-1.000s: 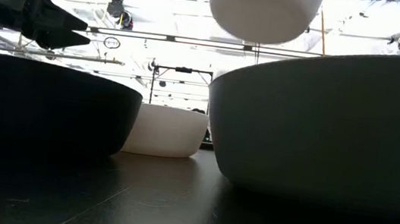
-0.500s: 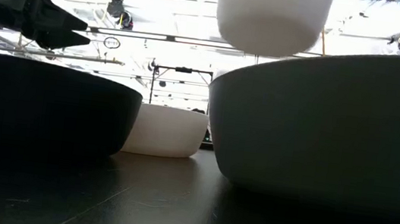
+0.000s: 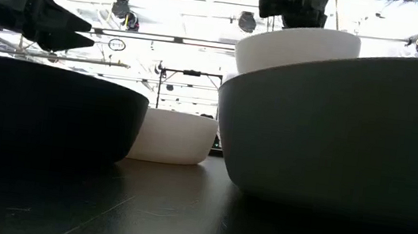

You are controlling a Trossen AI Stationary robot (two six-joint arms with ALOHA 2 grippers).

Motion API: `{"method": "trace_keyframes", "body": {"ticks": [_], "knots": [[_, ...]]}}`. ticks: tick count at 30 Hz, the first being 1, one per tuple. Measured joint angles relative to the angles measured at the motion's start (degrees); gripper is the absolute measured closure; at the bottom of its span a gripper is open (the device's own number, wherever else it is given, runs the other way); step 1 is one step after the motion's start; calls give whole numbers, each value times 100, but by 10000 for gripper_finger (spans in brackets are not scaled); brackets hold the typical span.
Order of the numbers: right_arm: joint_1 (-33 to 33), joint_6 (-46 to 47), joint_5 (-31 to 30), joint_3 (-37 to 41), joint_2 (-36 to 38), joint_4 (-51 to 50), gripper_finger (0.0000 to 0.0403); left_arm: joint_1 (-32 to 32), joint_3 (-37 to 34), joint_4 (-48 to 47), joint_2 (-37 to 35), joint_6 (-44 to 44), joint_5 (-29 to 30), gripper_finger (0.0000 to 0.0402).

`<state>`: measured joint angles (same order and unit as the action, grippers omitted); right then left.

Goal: Nest bowls inside each other
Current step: Stack the top right white bowl into the gray bowl

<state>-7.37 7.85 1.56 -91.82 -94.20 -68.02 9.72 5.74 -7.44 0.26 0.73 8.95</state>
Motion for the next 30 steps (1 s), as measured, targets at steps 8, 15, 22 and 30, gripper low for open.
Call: {"method": "trace_keyframes", "body": {"ticks": [8, 15, 22, 30], "knots": [[113, 29, 33, 317, 10, 425, 403, 0, 0, -2, 1, -73, 0, 2], [201, 82, 140, 456, 33, 501, 403, -1, 0, -3, 1, -80, 0, 2], [276, 151, 141, 456, 43, 657, 403, 0, 0, -9, 1, -80, -2, 2], [336, 363, -2, 852, 277, 1076, 403, -1, -2, -13, 1, -78, -4, 2]]}}
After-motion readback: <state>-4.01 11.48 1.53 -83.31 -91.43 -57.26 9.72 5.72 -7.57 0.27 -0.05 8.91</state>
